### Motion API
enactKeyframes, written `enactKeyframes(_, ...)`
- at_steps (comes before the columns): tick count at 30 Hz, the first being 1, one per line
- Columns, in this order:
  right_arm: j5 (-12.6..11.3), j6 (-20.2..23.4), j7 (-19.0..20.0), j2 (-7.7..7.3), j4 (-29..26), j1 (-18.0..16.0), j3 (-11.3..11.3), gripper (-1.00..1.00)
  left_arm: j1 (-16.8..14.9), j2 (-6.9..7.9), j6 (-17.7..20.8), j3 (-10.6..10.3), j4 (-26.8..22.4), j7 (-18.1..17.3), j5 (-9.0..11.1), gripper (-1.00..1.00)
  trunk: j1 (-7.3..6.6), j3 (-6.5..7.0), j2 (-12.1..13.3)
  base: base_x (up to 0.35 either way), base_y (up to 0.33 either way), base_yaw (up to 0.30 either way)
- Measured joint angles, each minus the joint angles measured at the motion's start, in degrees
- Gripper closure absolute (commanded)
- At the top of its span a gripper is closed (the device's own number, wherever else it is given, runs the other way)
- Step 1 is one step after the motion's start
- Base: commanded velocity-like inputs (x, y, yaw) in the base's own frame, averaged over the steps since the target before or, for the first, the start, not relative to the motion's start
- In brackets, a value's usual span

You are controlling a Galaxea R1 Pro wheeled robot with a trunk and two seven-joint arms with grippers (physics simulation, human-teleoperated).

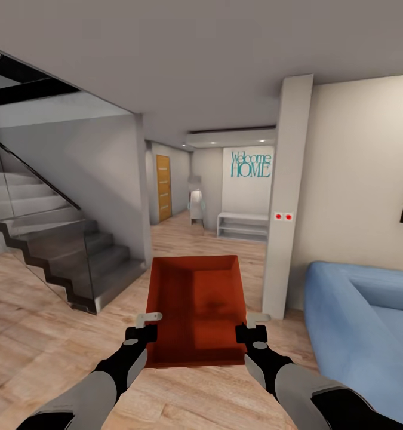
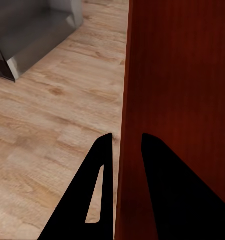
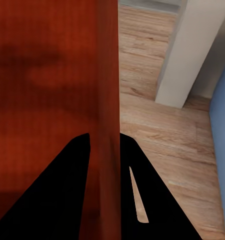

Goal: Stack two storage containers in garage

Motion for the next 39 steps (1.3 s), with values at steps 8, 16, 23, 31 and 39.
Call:
enactKeyframes(8,-0.01,-0.07,-0.01,0.0,0.0,0.0,0.02,1.0,0.0,0.0,-0.07,0.0,0.0,-0.01,-0.01,1.0,0.0,0.0,0.0,0.33,0.0,0.0)
enactKeyframes(16,0.02,-0.01,0.0,0.0,0.0,0.0,-0.02,1.0,0.0,0.0,0.0,0.01,0.0,0.0,-0.01,1.0,0.0,0.0,0.0,0.33,0.0,0.0)
enactKeyframes(23,-0.02,0.0,0.0,0.0,0.0,0.0,0.02,1.0,0.0,0.0,0.0,0.0,0.0,0.0,0.0,1.0,0.0,0.0,0.0,0.33,0.0,0.0)
enactKeyframes(31,-0.01,0.0,0.0,0.0,0.0,0.0,0.02,1.0,0.0,0.0,0.0,0.01,0.0,0.0,0.0,1.0,0.0,0.0,0.0,0.331,0.0,0.0)
enactKeyframes(39,0.01,0.08,0.0,0.0,0.0,0.0,0.02,1.0,0.01,0.0,0.0,0.04,0.06,0.0,0.0,1.0,0.0,0.0,0.0,0.331,0.0,0.0)
